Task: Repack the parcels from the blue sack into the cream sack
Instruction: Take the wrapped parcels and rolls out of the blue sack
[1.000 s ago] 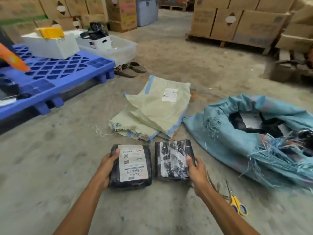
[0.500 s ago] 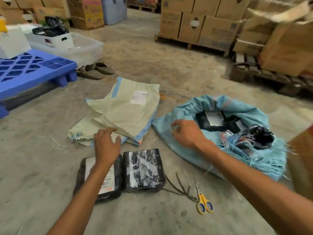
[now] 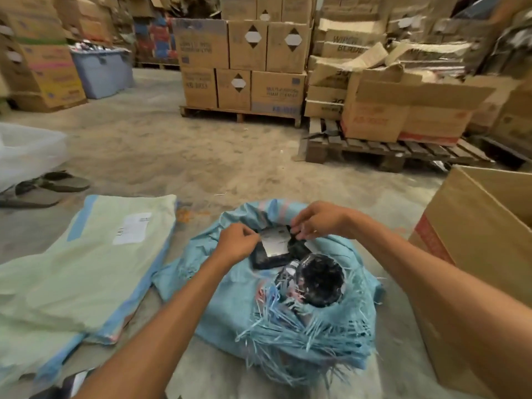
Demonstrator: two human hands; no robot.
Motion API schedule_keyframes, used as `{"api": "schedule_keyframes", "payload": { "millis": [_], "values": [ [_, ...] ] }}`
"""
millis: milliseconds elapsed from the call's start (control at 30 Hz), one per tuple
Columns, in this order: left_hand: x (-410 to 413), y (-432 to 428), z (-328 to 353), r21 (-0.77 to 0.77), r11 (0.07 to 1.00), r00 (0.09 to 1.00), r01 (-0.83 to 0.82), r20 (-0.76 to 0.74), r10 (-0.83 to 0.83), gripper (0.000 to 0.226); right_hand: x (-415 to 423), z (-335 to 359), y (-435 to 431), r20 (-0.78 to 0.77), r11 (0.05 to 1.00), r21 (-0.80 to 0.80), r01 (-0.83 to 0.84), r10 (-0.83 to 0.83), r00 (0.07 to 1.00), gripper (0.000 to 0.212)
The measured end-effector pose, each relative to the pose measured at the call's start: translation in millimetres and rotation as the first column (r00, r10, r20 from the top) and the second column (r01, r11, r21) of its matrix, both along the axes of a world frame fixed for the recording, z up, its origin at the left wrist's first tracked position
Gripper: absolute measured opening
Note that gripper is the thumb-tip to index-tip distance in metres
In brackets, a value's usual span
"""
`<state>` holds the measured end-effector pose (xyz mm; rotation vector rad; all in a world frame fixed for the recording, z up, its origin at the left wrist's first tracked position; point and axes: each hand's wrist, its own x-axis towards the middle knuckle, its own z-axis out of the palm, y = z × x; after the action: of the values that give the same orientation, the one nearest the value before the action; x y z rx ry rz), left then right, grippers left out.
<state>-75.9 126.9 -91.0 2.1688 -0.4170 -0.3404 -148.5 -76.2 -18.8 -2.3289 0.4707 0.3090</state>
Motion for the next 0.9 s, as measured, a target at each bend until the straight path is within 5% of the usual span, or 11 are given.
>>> {"api": "schedule_keyframes", "payload": {
  "millis": [100,233,333,433,767,900],
  "values": [
    [25.9,-32.8,-35.2,0.098,0.994,0.995,-0.043,-0.081,0.051,0.034,20.1,-43.8,-14.7,-0.079,0.995,0.078,-0.069,0.075,0.994,0.036],
    [53.9,-61.6,-82.4,0.169,0.979,0.968,-0.115,-0.203,0.148,0.041,45.0,-92.9,-25.5,-0.211,0.939,-0.100,-0.330,0.304,0.929,0.042],
    [69.3,-72.8,-109.1,0.217,0.966,0.933,-0.139,-0.299,0.201,0.041,51.9,-105.9,-25.7,-0.341,0.907,-0.046,-0.419,0.380,0.860,0.044],
    [84.7,-85.4,-134.4,0.232,0.955,0.910,-0.185,-0.327,0.255,0.068,67.4,-120.7,-31.3,-0.409,0.868,-0.023,-0.496,0.445,0.797,0.046],
    [103.8,-113.5,-151.2,0.059,0.938,0.813,-0.342,-0.482,0.327,0.096,85.9,-127.9,-19.0,-0.661,0.765,0.053,-0.641,0.508,0.552,0.073],
    [105.6,-117.1,-139.8,-0.067,0.918,0.778,-0.391,-0.557,0.291,0.100,88.6,-133.0,-12.3,-0.673,0.708,-0.074,-0.702,0.484,0.559,0.073]
  ]
}}
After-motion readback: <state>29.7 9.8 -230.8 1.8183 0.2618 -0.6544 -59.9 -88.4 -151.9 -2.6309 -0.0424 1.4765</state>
